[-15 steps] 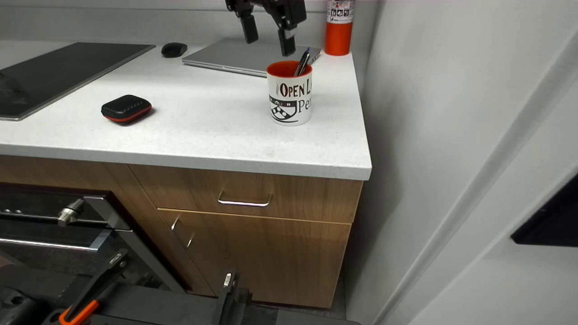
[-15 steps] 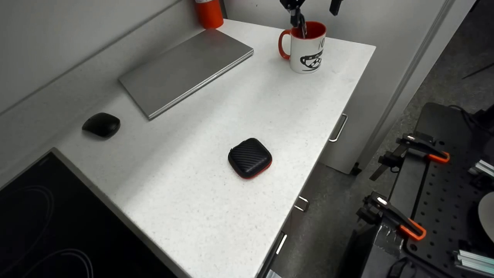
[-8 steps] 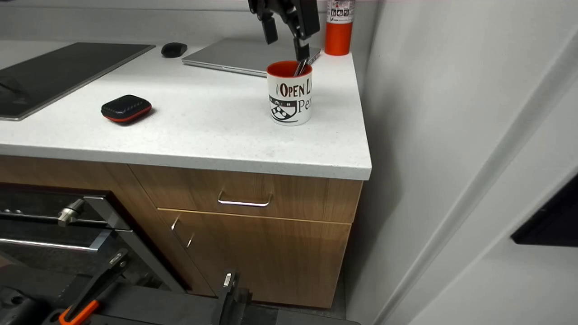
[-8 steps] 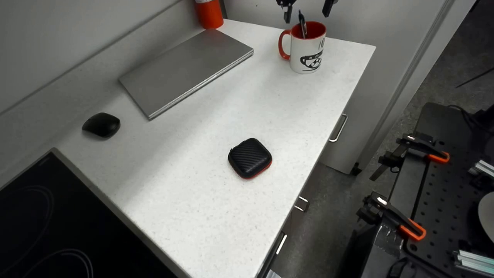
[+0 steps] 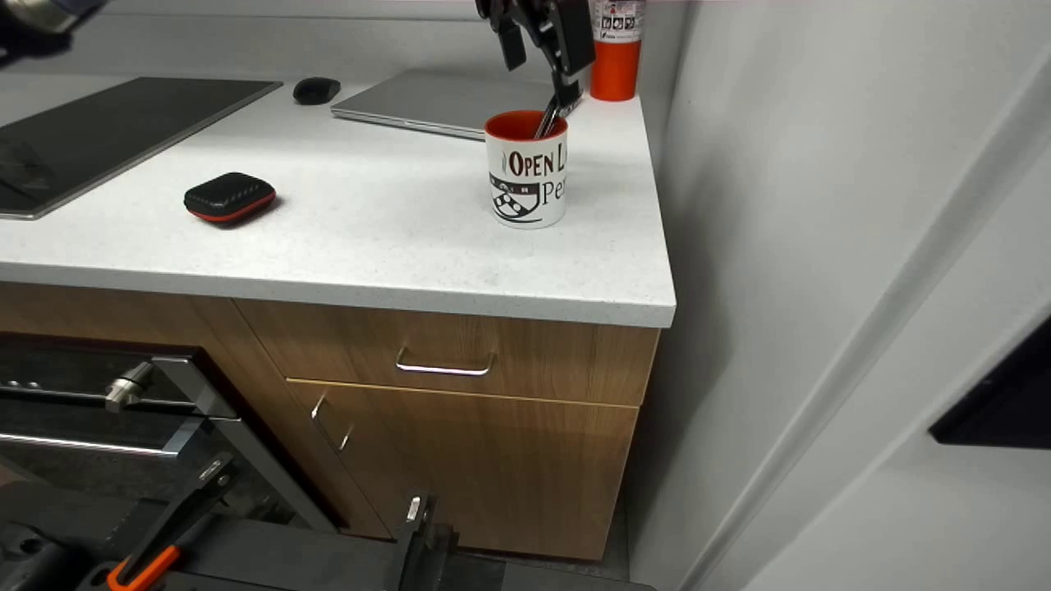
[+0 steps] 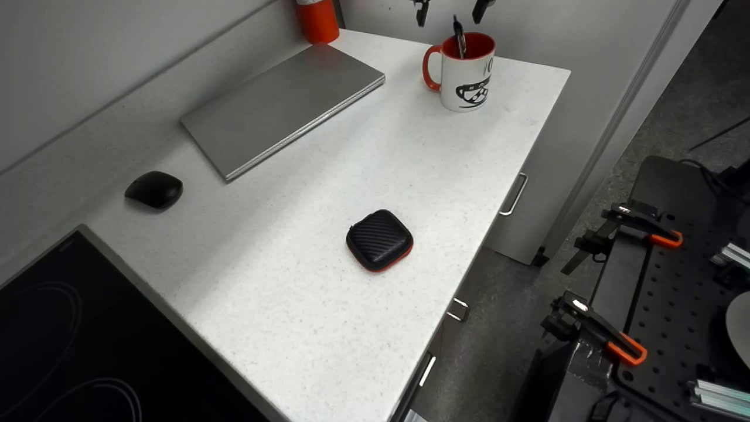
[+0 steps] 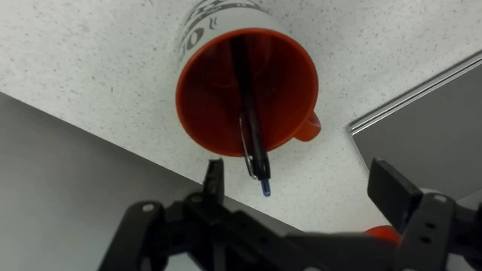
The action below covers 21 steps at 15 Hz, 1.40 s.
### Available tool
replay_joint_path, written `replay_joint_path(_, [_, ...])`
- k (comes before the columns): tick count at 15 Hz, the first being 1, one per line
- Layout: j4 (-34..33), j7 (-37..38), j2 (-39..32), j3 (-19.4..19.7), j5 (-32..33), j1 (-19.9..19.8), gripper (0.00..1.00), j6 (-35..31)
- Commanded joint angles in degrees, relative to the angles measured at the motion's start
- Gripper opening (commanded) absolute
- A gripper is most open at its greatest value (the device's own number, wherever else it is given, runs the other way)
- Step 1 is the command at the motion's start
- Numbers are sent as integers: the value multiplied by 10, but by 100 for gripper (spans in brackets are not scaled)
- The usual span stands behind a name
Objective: Take the pen out of the mug and put it on the counter
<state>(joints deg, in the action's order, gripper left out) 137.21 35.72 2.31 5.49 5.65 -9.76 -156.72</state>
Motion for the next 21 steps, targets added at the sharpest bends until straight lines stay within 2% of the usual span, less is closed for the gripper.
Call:
replay_joint_path(1, [6, 26, -16, 10, 29, -3, 100, -48])
replay_joint_path(8, [30, 50, -3, 25, 81, -6, 99, -67])
replay_joint_path(9, [33, 47, 1, 26, 81, -4, 74, -66])
replay_joint_path(10, [37, 49, 5, 26, 82, -4, 74, -66])
replay_joint_path(11, [39, 48, 8, 26, 84, -3, 69, -68])
replay_joint_path(19, [48, 36, 18, 24, 70, -6, 5, -67])
replay_joint_path(21, [48, 36, 20, 23, 68, -7, 0, -66])
